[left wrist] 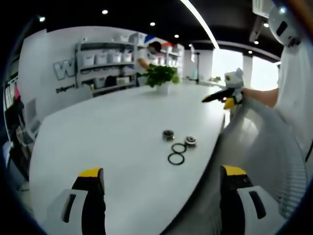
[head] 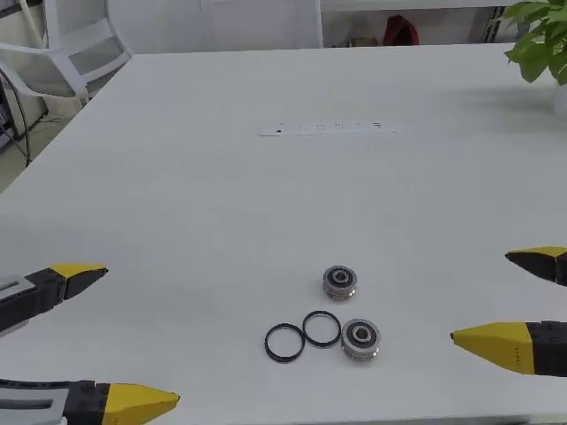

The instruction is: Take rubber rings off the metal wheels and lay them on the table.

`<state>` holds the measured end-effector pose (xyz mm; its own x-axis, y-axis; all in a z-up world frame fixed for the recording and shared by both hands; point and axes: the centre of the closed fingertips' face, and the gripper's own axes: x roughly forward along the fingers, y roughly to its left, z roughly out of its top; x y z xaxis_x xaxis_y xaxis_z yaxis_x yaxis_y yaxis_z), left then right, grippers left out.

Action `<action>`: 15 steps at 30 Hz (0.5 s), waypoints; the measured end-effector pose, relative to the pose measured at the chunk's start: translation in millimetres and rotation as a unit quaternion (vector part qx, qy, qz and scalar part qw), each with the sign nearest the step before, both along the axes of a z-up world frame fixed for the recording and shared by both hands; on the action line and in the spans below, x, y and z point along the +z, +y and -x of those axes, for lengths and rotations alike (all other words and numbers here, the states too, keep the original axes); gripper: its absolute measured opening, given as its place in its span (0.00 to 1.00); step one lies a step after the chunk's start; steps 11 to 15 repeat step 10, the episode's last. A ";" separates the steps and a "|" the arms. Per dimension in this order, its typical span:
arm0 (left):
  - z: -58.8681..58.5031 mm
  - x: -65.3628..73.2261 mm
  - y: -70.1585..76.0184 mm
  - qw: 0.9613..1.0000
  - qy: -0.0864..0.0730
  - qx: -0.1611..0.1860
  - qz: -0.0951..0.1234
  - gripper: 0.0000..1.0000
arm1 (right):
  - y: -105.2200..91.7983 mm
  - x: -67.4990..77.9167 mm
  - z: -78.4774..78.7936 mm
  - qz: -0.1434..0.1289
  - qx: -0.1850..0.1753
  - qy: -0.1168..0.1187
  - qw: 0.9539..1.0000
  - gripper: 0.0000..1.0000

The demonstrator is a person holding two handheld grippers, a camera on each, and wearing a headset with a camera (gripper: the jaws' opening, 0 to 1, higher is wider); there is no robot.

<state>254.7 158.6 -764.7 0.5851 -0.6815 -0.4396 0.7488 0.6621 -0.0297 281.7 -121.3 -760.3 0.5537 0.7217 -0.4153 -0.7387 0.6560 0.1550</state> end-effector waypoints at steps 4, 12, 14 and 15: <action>2.3 -2.0 2.2 1.000 0.003 0.005 -0.001 1.00 | -9.9 -8.6 2.7 0.011 -0.019 0.011 1.000 0.99; 4.3 -2.9 5.3 1.000 0.009 0.015 0.000 1.00 | -19.2 -19.7 8.4 0.029 -0.033 0.027 0.999 0.99; 4.3 -2.9 5.3 1.000 0.009 0.015 0.000 1.00 | -19.2 -19.7 8.4 0.029 -0.033 0.027 0.999 0.99; 4.3 -2.9 5.3 1.000 0.009 0.015 0.000 1.00 | -19.2 -19.7 8.4 0.029 -0.033 0.027 0.999 0.99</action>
